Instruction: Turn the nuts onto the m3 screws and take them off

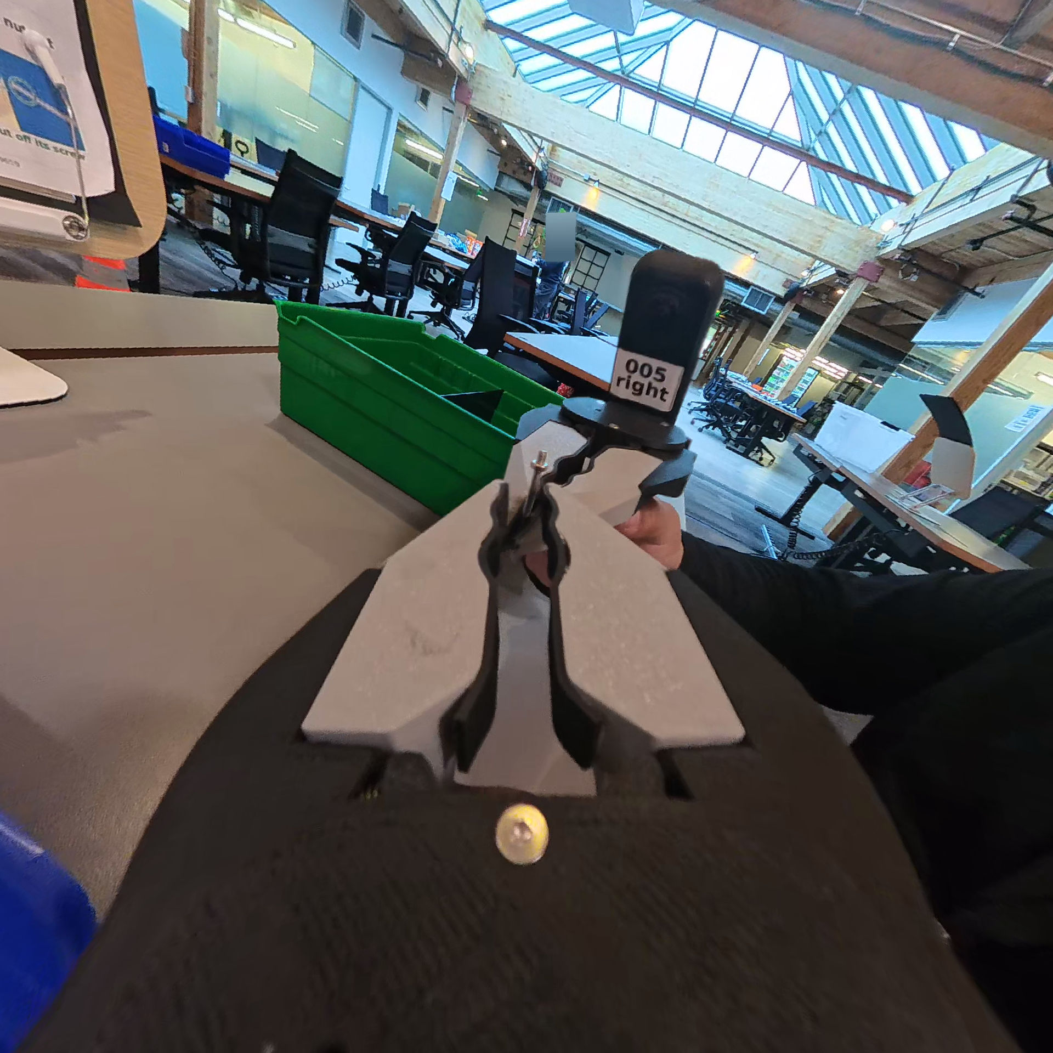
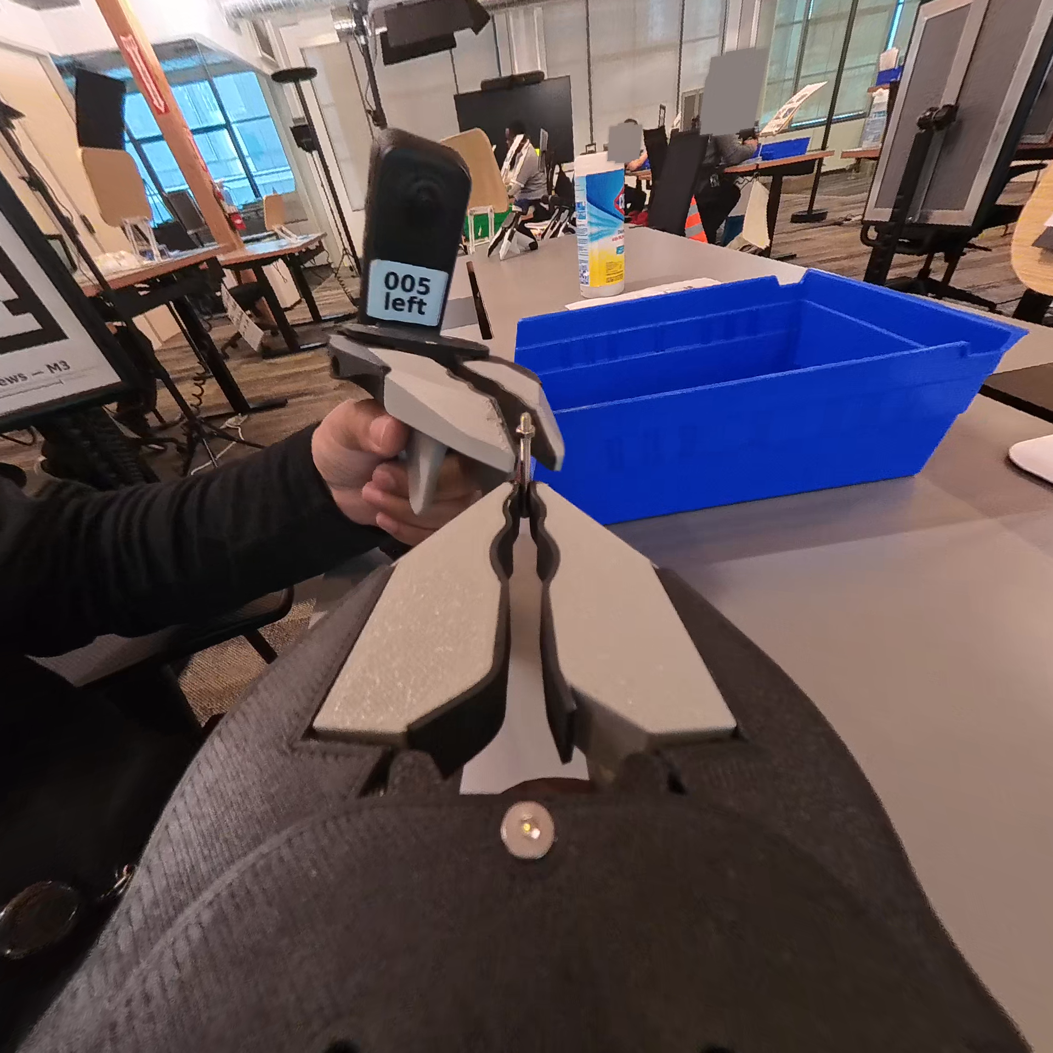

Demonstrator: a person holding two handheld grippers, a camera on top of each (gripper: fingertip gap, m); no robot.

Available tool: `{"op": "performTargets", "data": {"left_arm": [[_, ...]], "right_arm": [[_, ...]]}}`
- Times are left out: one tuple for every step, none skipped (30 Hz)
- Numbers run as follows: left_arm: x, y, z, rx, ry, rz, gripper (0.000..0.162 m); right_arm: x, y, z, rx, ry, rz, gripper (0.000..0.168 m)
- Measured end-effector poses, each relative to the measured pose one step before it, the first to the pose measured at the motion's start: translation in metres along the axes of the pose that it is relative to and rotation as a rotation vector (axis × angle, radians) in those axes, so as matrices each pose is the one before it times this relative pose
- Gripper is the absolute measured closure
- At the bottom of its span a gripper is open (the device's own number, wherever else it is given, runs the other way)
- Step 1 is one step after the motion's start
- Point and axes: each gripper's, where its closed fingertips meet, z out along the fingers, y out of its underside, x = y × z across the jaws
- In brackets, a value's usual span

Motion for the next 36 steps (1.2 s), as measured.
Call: {"op": "performTargets", "data": {"left_arm": [[0.00007, 0.00139, -0.00019, -0.0053, 0.0018, -0.0017, 0.152], [0.00006, 0.00109, -0.00014, -0.004, 0.0007, -0.0002, 0.151], [0.0002, 0.00079, -0.00016, -0.0022, 0.0008, 0.0006, 0.149], [0.00013, 0.00073, -0.00002, -0.0016, 0.0002, 0.001, 0.148], [-0.00012, 0.00034, -0.00012, -0.0001, -0.0017, 0.0024, 0.149], [0.00006, 0.00027, -0.00001, 0.001, -0.001, 0.0041, 0.153], [0.00081, 0.00045, 0.00005, -0.0003, 0.0033, 0.0057, 0.16], [0.00015, 0.00083, 0.00035, -0.0029, -0.0008, 0.0027, 0.16], [0.00004, 0.00098, 0.00026, -0.0054, 0.0002, 0.0031, 0.16], [-0.00044, 0.00067, -0.00019, -0.0068, -0.0035, 0.0083, 0.16], [-0.00158, 0.00069, -0.00043, -0.0077, -0.0135, 0.0137, 0.162], [-0.0023, 0.00086, -0.00053, -0.0093, -0.0193, 0.0159, 0.162], [-0.00165, 0.0007, -0.00044, -0.0076, -0.0146, 0.0108, 0.162], [0.00015, 0.00003, -0.00055, -0.0025, -0.0001, 0.0021, 0.162], [0.001, -0.00022, -0.00035, 0.0006, 0.0066, -0.007, 0.161], [0.00047, -0.00137, -0.00056, 0.0094, 0.0029, -0.0079, 0.161], [0.00049, -0.00109, -0.0006, 0.0074, 0.0035, -0.0067, 0.161], [0.00069, 0.00004, -0.00045, -0.0004, 0.0049, -0.0049, 0.161], [0.00056, 0.00087, -0.00008, -0.0055, 0.0033, -0.002, 0.161], [-0.00027, 0.00053, -0.00007, -0.0031, -0.0046, 0.0027, 0.161], [0.00047, 0.00079, 0.00011, -0.0047, -0.001, 0.0053, 0.161], [0.00093, 0.0007, 0.00013, -0.0052, 0.0022, 0.0029, 0.161], [0.00103, 0.0004, 0.00025, -0.0027, 0.0013, 0.0024, 0.161], [0.00127, 0.0009, 0.00049, -0.0073, 0.0037, 0.0023, 0.161], [0.00065, 0.00123, 0.00053, -0.0082, -0.0011, 0.0057, 0.161], [-0.00016, 0.00149, 0.00085, -0.0096, -0.007, 0.0098, 0.161], [-0.00024, 0.00227, 0.00109, -0.0149, -0.0074, 0.0097, 0.161], [0.00014, 0.00215, 0.00129, -0.0139, -0.0048, 0.0084, 0.161], [0.00077, 0.0015, 0.00143, -0.0098, -0.002, 0.0079, 0.161], [0.00109, 0.00105, 0.00142, -0.0079, 0.0008, 0.0059, 0.161], [0.00093, 0.00077, 0.00129, -0.0065, 0.001, 0.0047, 0.161], [-0.00048, 0.00089, 0.00124, -0.0079, -0.0074, 0.0054, 0.161], [-0.00045, 0.00077, 0.00088, -0.0067, -0.0066, 0.0077, 0.161], [-0.00038, 0.00069, 0.00052, -0.0056, -0.0041, 0.0031, 0.161], [-0.00025, 0.00024, 0.00031, -0.0008, -0.0014, -0.0012, 0.161], [0.00013, -0.00032, 0.00016, 0.0027, 0.0022, -0.0056, 0.161]], "right_arm": [[0.00003, 0.00095, 0.00009, -0.0081, 0.0026, -0.0049, 0.168], [0.00011, 0.00103, 0.00013, -0.0087, 0.0036, -0.0057, 0.168], [0.00001, 0.00106, 0.00036, -0.0079, 0.0019, -0.0034, 0.168], [-0.00009, 0.00099, 0.00036, -0.0062, 0.0005, 0.0003, 0.168], [-0.00046, 0.00069, 0.00043, -0.0042, -0.0022, 0.0019, 0.168], [-0.00053, 0.00064, 0.00044, -0.0032, -0.0035, 0.002, 0.168], [0.00006, 0.0006, 0.00039, -0.0035, 0.0008, 0.0007, 0.168], [-0.00006, 0.0007, 0.00015, -0.004, -0.0007, 0.0, 0.168], [-0.00033, 0.00077, 0.00012, -0.0045, -0.0025, 0.0004, 0.168], [-0.00006, 0.00071, 0.00013, -0.0035, -0.0014, 0.0006, 0.168], [0.00006, 0.00098, 0.00034, -0.0047, -0.0023, 0.0024, 0.168], [0.00123, 0.0013, 0.00021, -0.0065, 0.0017, 0.0071, 0.168], [0.00251, 0.00138, -0.00052, -0.0093, 0.0066, 0.008, 0.164], [0.00321, 0.00041, -0.00164, -0.0053, 0.0121, 0.0014, 0.156], [0.00201, -0.00107, -0.00267, 0.0, 0.0062, -0.0042, 0.152], [0.00119, -0.00289, -0.00328, 0.0122, 0.0047, -0.0075, 0.151], [0.00044, -0.00453, -0.00316, 0.0233, 0.0028, -0.0075, 0.15], [0.00031, -0.00497, -0.00286, 0.0271, 0.0034, -0.005, 0.153], [0.00027, -0.004, -0.00233, 0.0223, 0.003, -0.008, 0.155], [-0.00089, -0.00252, -0.00133, 0.0117, -0.0068, -0.0015, 0.155], [-0.00141, -0.00121, -0.00061, 0.0053, -0.0107, 0.0039, 0.154], [-0.00077, -0.0012, -0.00019, 0.008, -0.006, 0.0041, 0.154], [-0.00077, -0.00112, 0.00019, 0.0085, -0.0066, 0.0051, 0.153], [-0.0023, -0.00153, 0.00036, 0.0108, -0.0149, 0.0057, 0.152], [-0.00199, -0.00077, 0.00049, 0.0069, -0.0147, 0.0082, 0.151], [-0.00079, 0.0002, 0.00059, 0.0004, -0.0072, 0.0093, 0.151], [-0.00053, 0.0005, 0.00074, -0.0005, -0.0067, 0.0079, 0.151], [-0.00052, 0.00071, 0.00059, -0.0017, -0.0071, 0.0103, 0.151], [-0.00074, 0.00142, 0.00079, -0.0054, -0.0104, 0.0138, 0.152], [-0.00062, 0.00195, 0.001, -0.0085, -0.0106, 0.0158, 0.153], [0.00032, 0.00162, 0.00089, -0.0068, -0.0039, 0.0135, 0.157], [-0.00034, 0.00075, 0.0002, -0.002, -0.0056, 0.0078, 0.163], [-0.00066, 0.00109, 0.00015, -0.006, -0.006, 0.0046, 0.167], [0.00066, 0.00065, -0.00008, -0.005, 0.0027, 0.0041, 0.167], [0.00038, 0.0001, -0.00025, -0.0015, 0.0014, 0.0046, 0.168], [0.00016, -0.00029, -0.00005, 0.0011, -0.0002, 0.0059, 0.168]]}}
